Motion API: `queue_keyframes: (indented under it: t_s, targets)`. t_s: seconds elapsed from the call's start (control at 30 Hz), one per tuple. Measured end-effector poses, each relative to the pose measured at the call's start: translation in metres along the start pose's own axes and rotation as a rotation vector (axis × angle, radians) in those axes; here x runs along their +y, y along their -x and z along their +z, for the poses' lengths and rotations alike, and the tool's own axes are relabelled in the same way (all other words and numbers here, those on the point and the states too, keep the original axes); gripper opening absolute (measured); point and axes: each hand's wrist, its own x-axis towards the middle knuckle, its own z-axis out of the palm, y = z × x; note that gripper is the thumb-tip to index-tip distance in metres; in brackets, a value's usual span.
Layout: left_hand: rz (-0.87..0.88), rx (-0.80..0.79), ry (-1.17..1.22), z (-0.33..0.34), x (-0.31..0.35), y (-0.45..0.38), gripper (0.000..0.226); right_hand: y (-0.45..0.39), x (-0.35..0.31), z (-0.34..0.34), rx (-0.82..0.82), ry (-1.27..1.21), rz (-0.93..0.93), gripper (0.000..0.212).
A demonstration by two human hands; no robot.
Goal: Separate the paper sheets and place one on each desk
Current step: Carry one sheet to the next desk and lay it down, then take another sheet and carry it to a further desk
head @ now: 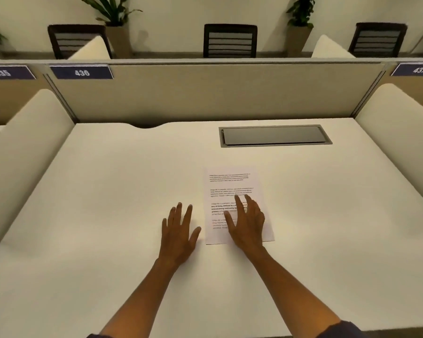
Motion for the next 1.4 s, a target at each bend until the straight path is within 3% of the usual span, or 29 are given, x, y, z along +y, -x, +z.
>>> queue_keyframes:
  t_s: [0.17,0.5,0.97,1.4]
  targets:
    - [-0.081,0.04,-0.147,-0.029,-0.056,0.045,0.075,0.036,-0.068,0.02,-0.062,0.107,-0.167,0.075]
    - [-0.305,0.12,-0.192,-0.105,-0.211,0.196,0.086,0.15,-0.248,0.086,-0.132,0.208,-0.392,0.084]
    - [-0.742,0.345,-0.157,-0.22,-0.442,0.391,0.079,0.298,-0.522,0.195,-0.291,0.091,-0.865,0.082]
    - [-0.995,0.334,-0.15,-0.295,-0.68,0.452,0.078,0.329,-0.783,0.339,-0.388,0.101,-1.028,0.084]
